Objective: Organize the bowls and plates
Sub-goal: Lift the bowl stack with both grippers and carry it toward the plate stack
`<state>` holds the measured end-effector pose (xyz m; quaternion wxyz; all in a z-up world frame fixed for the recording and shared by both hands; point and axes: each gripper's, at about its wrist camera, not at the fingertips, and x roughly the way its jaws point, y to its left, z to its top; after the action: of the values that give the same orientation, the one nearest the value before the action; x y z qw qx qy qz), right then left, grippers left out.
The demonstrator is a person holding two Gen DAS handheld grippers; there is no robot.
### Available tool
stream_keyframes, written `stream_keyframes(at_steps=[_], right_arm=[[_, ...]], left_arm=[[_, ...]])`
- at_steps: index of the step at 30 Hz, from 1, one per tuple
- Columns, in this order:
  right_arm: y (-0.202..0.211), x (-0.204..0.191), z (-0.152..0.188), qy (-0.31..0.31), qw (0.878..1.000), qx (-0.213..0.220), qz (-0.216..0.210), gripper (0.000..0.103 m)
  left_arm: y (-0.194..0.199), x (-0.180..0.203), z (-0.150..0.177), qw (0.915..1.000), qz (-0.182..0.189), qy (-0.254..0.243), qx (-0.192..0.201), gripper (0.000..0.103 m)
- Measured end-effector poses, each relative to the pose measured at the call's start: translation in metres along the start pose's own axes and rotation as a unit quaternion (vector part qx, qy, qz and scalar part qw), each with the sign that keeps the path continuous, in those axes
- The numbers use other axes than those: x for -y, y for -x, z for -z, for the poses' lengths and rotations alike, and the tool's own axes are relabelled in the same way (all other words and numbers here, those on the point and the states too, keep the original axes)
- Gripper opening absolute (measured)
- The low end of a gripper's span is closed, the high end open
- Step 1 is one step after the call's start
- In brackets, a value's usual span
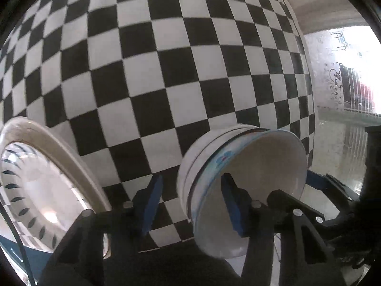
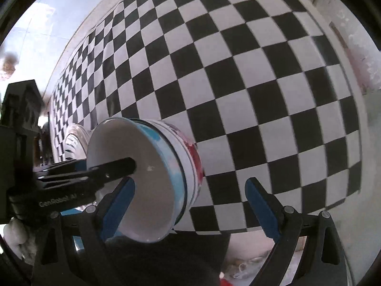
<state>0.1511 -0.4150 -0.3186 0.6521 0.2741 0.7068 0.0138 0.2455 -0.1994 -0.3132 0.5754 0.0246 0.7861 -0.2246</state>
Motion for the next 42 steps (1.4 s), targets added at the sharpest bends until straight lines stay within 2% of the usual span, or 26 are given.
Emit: stream_keyframes(at_steps=[3,10,13,15,17,20,28,42], right_arm=[[-0.008,0.000,-0.001,-0.003,1.000,-0.007,-0.012,0.095],[-0.027,0.007,-0.007,-0.015,0.999,-0.024,-0.044,0.086],[-0.035,0.008,-0.008,-0.024,0.997,-0.030,-0.069,0.075],[-0.038,0.007,-0.009,-0.029,0.995,-0.033,-0.085,0.063],[-0.041,0.005,-0.009,-0.024,0.996,-0.030,-0.078,0.061],[-0.042,0.006,-0.007,-0.024,0.997,-0.023,-0.068,0.052],[-0.039,0.010,-0.007,-0.032,0.997,-0.015,-0.075,0.049],[-0.033,0.003,-0.009,-0.043,0.994,-0.014,-0.098,0.048]], left_arm=[[-0.007,0.001,-0.002,0.9999,0.012,0.000,-0.008,0.039],[-0.013,-0.003,-0.009,0.9995,0.028,0.005,-0.015,0.038],[-0.012,-0.007,-0.010,0.9992,0.038,0.003,-0.014,0.038],[-0.012,-0.010,-0.012,0.9989,0.046,0.001,-0.014,0.038],[-0.013,-0.015,-0.014,0.9980,0.061,0.004,-0.016,0.038],[-0.014,-0.019,-0.015,0.9971,0.074,0.008,-0.018,0.038],[-0.013,-0.007,-0.009,0.9987,0.046,-0.021,-0.007,0.038],[-0.009,-0.013,0.000,0.9986,0.048,-0.014,-0.014,0.038]])
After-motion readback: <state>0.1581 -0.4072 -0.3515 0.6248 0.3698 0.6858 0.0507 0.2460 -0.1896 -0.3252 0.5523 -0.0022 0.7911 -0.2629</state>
